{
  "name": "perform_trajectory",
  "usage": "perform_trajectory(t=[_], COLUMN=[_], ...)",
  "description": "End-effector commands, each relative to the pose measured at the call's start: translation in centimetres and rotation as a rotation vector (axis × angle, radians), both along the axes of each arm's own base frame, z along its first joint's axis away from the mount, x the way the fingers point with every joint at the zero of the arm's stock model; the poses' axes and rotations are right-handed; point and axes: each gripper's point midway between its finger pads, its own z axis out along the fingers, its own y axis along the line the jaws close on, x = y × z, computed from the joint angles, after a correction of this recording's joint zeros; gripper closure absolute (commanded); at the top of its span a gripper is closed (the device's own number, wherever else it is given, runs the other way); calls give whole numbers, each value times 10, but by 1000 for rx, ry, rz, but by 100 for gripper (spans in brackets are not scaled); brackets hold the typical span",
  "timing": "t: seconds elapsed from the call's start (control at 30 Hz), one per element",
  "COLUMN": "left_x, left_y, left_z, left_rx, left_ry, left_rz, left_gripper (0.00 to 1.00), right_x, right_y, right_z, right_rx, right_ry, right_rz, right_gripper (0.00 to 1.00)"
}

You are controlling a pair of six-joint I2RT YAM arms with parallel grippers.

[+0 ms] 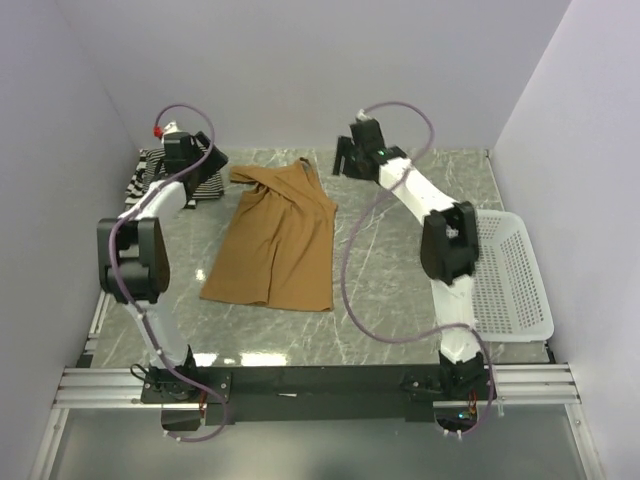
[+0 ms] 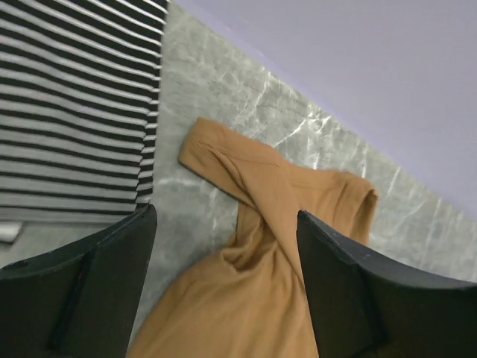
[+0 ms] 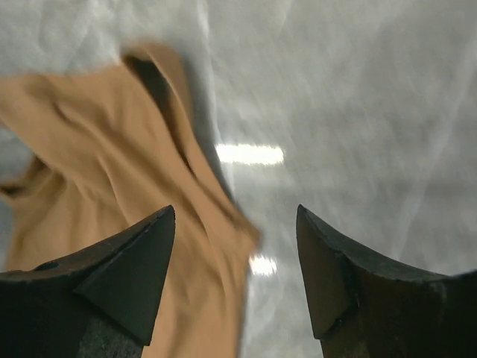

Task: Fold and stack the tank tops
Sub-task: Flatten the tank top out

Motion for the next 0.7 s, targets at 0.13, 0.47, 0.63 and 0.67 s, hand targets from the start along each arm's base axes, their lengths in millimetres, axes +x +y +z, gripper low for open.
perform_trajectory(t=[0.13,0.47,0.63,0.67], left_x=[-100,-213,-247,-250], left_y=[8,22,30,32], left_z=[71,44,7,3], left_rx=[-137,-77,-33,-23], left_ry=[-115,-65,19,26], left_rz=[220,316,342,348], left_gripper=[27,41,39,38], right_x=[-156,-329,-344,-344], right_y=[-41,-7,15,18], right_z=[19,-75,-97,-100], right_rx=[45,157,145,153], right_ry=[59,240,288,292], right_rz=[-102,56,77,64], right_gripper=[39,58,56,55])
